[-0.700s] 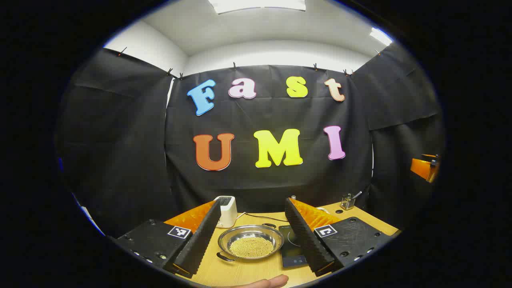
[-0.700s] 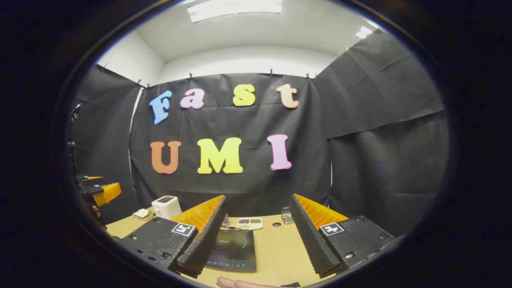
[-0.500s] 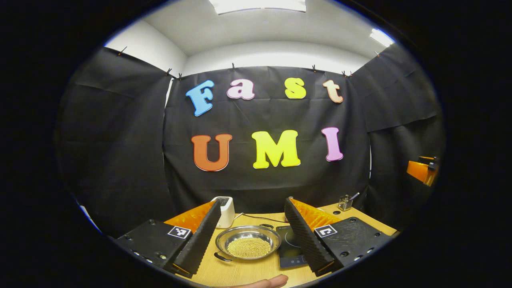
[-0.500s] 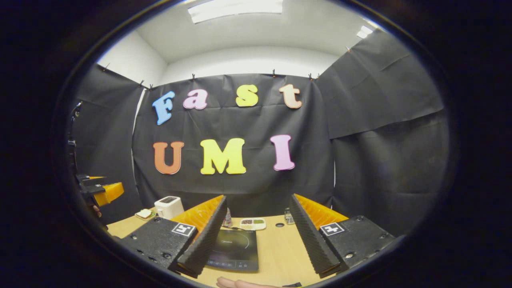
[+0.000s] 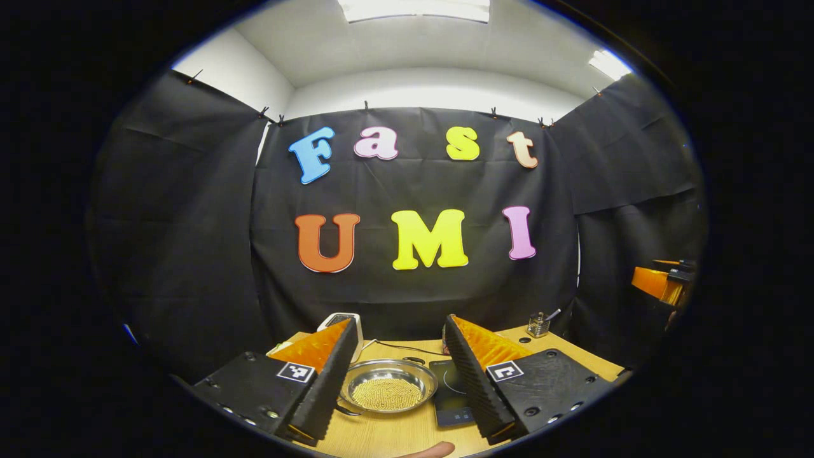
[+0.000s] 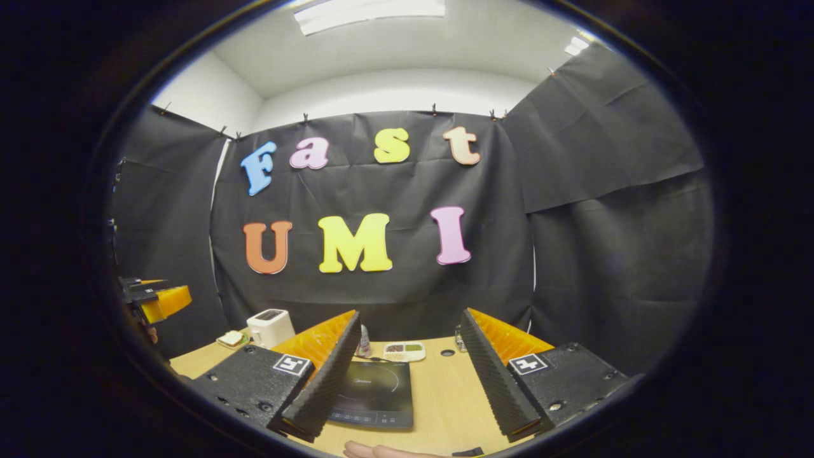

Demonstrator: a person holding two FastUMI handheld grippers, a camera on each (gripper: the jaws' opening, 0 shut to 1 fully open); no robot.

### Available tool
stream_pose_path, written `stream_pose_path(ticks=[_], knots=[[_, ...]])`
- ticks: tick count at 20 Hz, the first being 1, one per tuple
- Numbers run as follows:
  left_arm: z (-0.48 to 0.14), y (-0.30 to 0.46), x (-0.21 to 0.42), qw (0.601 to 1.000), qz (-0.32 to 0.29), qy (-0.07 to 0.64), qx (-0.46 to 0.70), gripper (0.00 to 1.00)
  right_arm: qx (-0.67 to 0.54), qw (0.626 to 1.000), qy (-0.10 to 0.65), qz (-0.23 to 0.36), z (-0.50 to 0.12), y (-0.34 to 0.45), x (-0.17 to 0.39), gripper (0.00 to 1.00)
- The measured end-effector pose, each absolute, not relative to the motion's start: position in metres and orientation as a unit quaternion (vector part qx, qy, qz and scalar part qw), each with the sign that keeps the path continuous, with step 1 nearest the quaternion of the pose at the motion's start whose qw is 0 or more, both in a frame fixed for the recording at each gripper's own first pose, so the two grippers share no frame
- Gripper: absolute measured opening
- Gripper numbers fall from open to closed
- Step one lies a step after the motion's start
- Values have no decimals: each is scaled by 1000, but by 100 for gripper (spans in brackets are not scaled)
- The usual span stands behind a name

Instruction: First push the handle of the pot to place it horizontally, then grasp the pot with both hands and set it on the induction cooktop.

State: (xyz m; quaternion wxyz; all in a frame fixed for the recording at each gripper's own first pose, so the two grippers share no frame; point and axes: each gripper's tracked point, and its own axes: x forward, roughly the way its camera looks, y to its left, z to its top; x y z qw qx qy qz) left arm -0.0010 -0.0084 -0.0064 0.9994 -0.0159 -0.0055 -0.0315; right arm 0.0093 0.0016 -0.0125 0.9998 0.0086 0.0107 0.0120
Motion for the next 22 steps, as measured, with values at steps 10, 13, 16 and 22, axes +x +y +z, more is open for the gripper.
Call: stream_pose_path(ticks=[10,13,16,22], knots=[[-44,-6,16,998,-47,46,-6,0,8,1000,17,14,-21,4,11,96],[-75,-4,24,993,-55,106,-10,0,1,1000,20,13,-24,4,13,96],[-105,4,35,987,-52,151,1,0,-4,1000,22,20,-28,10,13,96],[-185,20,51,967,-48,250,0,0,-14,999,35,27,-42,18,19,96]])
